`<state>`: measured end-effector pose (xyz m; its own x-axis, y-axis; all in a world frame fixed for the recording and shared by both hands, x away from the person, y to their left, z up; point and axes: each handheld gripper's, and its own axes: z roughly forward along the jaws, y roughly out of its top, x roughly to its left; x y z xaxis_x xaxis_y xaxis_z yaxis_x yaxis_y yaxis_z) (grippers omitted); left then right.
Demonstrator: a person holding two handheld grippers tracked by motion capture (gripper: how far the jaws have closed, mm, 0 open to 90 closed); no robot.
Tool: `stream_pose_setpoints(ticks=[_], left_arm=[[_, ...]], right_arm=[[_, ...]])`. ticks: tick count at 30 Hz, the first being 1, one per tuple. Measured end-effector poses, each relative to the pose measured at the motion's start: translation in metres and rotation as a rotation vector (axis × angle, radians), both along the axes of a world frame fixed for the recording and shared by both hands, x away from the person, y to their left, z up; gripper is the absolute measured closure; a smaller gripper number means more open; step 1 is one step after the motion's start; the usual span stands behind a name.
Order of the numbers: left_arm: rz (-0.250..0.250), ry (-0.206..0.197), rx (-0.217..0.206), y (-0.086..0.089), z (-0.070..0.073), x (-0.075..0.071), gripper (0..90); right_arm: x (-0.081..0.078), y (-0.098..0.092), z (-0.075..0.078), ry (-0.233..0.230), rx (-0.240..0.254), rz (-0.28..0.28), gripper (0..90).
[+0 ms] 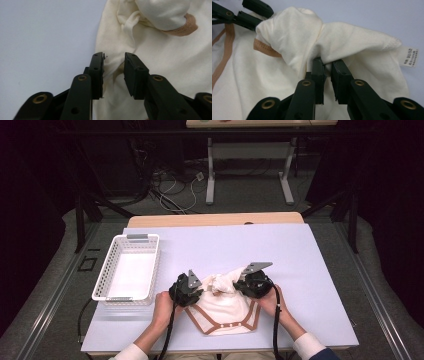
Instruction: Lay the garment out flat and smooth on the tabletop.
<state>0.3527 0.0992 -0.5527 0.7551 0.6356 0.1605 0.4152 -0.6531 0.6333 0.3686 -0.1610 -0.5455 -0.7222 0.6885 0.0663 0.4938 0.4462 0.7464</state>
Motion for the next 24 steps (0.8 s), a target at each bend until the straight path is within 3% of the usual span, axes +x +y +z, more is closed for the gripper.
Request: stream_pose_setpoints(ticks=[8,12,16,19,24], left_arm=[[0.003,0.012,-0.016,0.002,-0.001,0.002,72.1],[0.002,0.013,-0.014,0.002,-0.001,0.002,72.1],[0.001,0.015,-0.014,0.003,-0.001,0.002,72.0],[-0.001,0.018,-0.020,0.004,-0.001,0.002,71.6],[-0.008,0.025,-0.040,0.007,-0.002,0.003,71.4]], right_arm=[[0.007,-0.009,0.014,-0.034,0.081,-0.086,86.4],[0.013,-0.011,0.015,-0.046,0.093,-0.122,90.0],[0.019,-0.010,0.009,-0.032,0.064,-0.124,89.0],[0.018,-0.011,0.010,-0.032,0.053,-0.112,80.4],[0.006,-0.012,0.020,-0.056,0.030,-0.029,59.1]])
